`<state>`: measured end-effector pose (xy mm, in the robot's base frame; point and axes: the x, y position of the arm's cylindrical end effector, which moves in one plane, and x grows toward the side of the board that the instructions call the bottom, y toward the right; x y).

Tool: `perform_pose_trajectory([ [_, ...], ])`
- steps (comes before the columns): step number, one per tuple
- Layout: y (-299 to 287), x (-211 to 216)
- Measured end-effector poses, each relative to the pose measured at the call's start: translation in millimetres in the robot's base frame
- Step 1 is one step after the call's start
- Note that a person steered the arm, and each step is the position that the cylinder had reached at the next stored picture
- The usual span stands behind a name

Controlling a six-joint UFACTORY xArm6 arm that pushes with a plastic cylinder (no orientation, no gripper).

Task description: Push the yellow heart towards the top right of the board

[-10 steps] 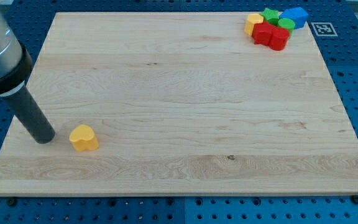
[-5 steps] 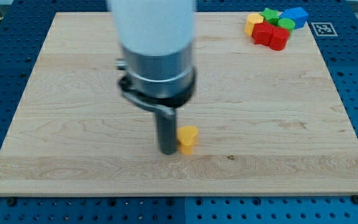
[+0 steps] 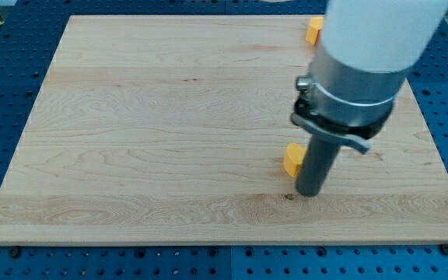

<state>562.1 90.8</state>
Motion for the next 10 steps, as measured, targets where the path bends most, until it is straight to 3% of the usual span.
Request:
perform_pose_trajectory([
  [4, 19.3, -33.5],
  [8, -10.8, -58.7],
  [10, 18.7, -86.7],
])
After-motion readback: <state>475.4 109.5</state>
